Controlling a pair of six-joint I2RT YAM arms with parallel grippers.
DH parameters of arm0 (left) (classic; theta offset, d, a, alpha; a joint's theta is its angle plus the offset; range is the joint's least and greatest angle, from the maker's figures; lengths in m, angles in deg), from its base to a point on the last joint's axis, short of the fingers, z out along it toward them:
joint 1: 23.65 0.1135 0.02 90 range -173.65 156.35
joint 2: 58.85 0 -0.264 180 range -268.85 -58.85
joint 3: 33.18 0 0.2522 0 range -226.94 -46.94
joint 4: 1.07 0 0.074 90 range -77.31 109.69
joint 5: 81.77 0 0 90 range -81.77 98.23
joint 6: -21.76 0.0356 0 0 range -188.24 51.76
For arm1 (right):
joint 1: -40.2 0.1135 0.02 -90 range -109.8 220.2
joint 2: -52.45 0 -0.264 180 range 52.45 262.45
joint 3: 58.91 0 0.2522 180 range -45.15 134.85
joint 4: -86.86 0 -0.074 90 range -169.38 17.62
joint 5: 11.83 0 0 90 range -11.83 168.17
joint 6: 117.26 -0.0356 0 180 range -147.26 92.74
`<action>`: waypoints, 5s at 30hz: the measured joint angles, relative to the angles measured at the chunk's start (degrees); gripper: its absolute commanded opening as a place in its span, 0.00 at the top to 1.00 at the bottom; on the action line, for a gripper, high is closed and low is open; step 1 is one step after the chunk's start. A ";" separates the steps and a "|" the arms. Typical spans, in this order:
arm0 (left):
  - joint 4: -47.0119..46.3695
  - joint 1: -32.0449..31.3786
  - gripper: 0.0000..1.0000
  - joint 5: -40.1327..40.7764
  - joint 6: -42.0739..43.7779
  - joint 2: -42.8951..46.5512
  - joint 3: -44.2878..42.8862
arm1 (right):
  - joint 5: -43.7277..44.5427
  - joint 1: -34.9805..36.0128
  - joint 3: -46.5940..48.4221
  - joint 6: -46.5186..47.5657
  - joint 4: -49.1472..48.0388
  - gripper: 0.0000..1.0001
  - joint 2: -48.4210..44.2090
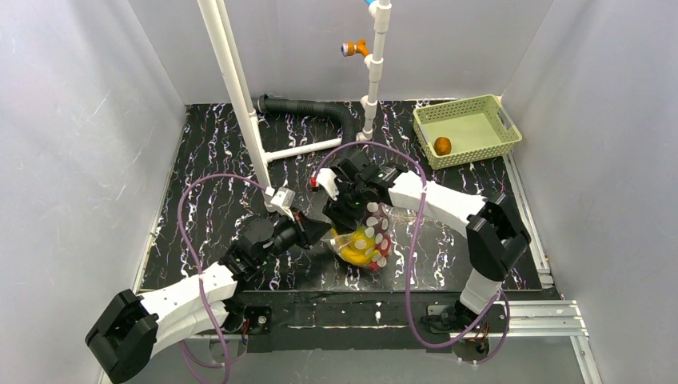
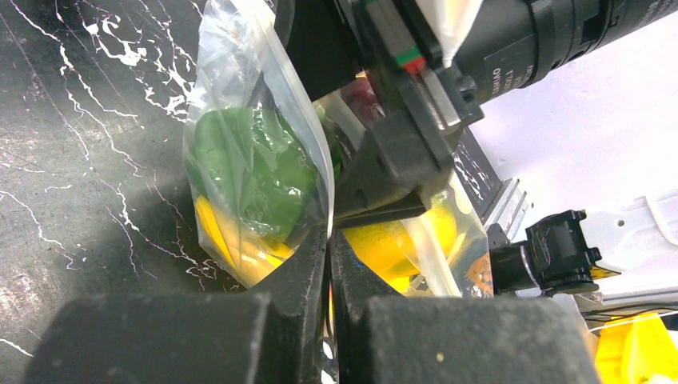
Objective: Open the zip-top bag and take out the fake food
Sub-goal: Pick up the fake vegetable from the zipper food storage bag, then place the fake vegetable in the bin.
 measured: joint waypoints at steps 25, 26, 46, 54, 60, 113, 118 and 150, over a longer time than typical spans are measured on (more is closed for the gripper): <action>11.85 0.11 1.00 -2.99 8.26 -2.19 -10.95 | -32.41 -13.84 1.42 -6.97 5.66 0.88 -9.94; 12.11 0.11 1.00 -2.99 8.52 -2.32 -11.26 | -33.53 -14.56 2.03 -7.67 5.64 0.88 -9.81; 22.10 0.11 1.00 3.65 13.05 -1.81 -16.63 | -46.84 -18.69 3.48 -11.76 5.99 0.89 -15.41; 22.86 0.13 1.00 3.85 13.66 -2.47 -17.81 | -51.49 -21.88 3.10 -13.42 5.20 0.89 -19.63; 23.15 0.13 1.00 3.96 13.92 -2.80 -17.94 | -53.57 -27.91 2.99 -15.34 3.23 0.89 -20.33; 23.17 0.15 1.00 3.98 12.79 -2.27 -18.10 | -9.38 -57.40 7.63 -36.52 -23.89 0.46 8.79; 23.19 0.15 1.00 3.96 12.74 -2.14 -18.10 | -9.33 -57.61 9.53 -36.68 -23.58 0.29 10.56; 23.06 0.15 1.00 2.01 11.41 -1.27 -18.10 | -23.76 -57.70 -0.61 -31.32 -22.99 0.02 -1.66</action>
